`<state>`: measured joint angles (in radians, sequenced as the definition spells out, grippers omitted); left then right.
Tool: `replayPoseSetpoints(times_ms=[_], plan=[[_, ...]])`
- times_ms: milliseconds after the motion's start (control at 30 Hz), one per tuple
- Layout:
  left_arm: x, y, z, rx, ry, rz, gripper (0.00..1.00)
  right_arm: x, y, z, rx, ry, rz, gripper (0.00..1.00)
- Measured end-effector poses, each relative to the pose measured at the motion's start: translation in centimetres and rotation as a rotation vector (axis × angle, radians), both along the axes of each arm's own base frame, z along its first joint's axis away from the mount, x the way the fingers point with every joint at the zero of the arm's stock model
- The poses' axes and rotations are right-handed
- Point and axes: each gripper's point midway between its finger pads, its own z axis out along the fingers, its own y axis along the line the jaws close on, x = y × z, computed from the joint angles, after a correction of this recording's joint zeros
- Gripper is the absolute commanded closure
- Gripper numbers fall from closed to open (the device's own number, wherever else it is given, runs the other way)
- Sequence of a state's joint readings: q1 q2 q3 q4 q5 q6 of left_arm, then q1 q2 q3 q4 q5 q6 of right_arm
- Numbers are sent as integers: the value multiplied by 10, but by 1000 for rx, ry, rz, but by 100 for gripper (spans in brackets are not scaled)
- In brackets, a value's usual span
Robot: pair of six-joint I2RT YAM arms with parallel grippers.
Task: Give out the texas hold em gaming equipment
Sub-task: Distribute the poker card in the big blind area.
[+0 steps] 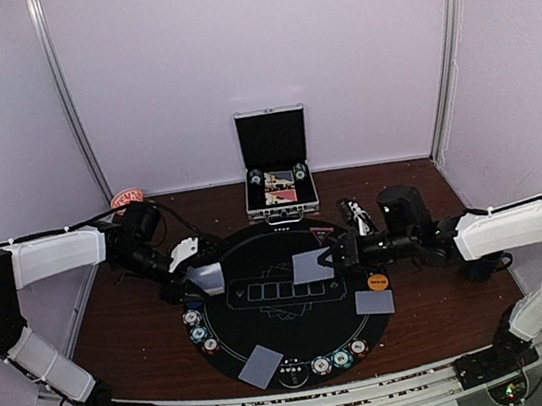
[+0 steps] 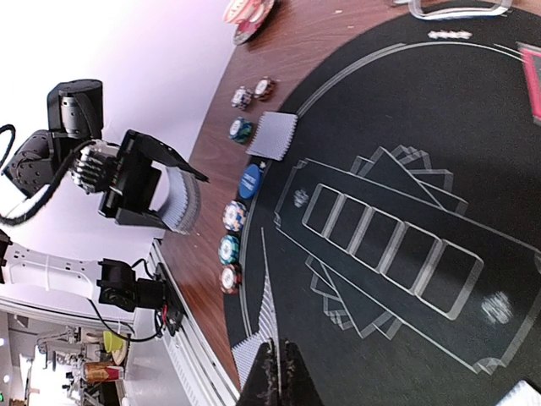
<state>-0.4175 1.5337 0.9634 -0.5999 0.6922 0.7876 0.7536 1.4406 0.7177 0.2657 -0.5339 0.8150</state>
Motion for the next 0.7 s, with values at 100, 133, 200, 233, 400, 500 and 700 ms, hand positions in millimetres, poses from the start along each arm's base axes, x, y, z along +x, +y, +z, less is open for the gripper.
replayPoseSetpoints(times_ms=[100, 133, 200, 233, 400, 500, 700], plan=[[0, 0, 0, -1, 0, 0, 42, -7, -26, -4, -13, 0, -45, 100], [0, 0, 0, 0, 1, 0, 42, -10, -35, -6, -18, 3, -61, 100], [0, 0, 0, -1, 0, 0, 42, -14, -53, -11, -33, 9, -97, 100], [0, 0, 0, 0, 0, 0, 42, -16, -61, -15, -43, 16, -112, 100], [0, 0, 0, 0, 0, 0, 42, -28, -90, -33, -91, 50, -171, 100], [0, 0, 0, 0, 0, -1, 42, -34, -105, -47, -126, 77, -201, 100], [0, 0, 0, 0, 0, -1, 42, -41, -128, -75, -188, 143, -249, 100]])
